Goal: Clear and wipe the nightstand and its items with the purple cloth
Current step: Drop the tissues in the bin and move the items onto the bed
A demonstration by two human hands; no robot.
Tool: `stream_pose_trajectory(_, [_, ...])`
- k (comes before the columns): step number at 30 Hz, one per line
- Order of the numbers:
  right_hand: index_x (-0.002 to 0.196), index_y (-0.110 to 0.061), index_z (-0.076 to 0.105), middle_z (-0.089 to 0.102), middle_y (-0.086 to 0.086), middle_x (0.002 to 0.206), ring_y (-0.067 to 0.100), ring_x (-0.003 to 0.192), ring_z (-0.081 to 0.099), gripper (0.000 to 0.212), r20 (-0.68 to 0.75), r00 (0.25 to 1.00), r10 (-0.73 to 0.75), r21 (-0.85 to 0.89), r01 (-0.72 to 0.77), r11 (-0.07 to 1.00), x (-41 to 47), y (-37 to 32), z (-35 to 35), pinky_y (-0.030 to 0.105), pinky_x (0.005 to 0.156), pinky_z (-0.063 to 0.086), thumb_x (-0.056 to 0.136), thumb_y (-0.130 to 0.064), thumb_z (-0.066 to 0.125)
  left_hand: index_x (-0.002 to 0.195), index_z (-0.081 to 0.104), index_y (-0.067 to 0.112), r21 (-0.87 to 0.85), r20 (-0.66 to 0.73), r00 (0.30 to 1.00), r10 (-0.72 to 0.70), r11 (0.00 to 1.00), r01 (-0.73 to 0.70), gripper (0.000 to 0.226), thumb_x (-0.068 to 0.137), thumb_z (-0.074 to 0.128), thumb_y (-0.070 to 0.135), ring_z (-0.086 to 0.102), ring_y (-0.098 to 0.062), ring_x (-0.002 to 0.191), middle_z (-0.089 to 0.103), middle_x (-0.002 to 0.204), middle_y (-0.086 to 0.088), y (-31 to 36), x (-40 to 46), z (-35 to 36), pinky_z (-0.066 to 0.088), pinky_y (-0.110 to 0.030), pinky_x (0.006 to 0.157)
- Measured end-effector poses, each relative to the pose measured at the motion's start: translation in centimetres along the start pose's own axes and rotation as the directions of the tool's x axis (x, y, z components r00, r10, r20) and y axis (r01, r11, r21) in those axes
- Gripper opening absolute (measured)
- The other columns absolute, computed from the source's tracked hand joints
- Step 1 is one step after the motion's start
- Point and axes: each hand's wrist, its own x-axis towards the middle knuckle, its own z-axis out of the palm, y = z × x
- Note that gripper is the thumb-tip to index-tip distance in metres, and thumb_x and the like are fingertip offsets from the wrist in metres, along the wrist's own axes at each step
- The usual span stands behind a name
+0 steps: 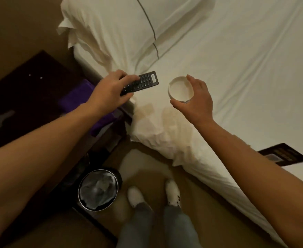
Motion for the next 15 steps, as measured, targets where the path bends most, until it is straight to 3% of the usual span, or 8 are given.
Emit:
stream_pose_trajectory(6, [0.153,-0.028,0.04,0.049,-0.004,0.147,0.012,0.132,0.051,0.097,-0.162,0.98,0.114,0.013,-0.113,0.994,-2.6,7.3,-7.6,0.018,0.094,0.036,0.069,-0.046,0.083,0.142,0.055,0.017,-0.01,0.092,0.977,0.195,0.981,-0.195,0.055,0.09,0.072,0.014,0.063,-0.035,0.102,0.061,0.124,-0.015,8.8,3.2,4.2,0.055,-0.046,0.081])
stream_pose_trajectory(15, [0.149,-0.021,0.041,0.048,-0.001,0.142,0.011,0.126,0.051,0.096,-0.326,0.918,0.228,0.083,-0.213,0.974,-5.4,18.6,-17.3,0.02,0.092,0.039,0.068,-0.049,0.083,0.143,0.052,0.019,-0.019,0.163,0.926,0.34,0.94,-0.341,0.055,0.091,0.071,0.014,0.065,-0.035,0.1,0.062,0.127,-0.011,21.8,9.3,10.2,0.053,-0.041,0.08])
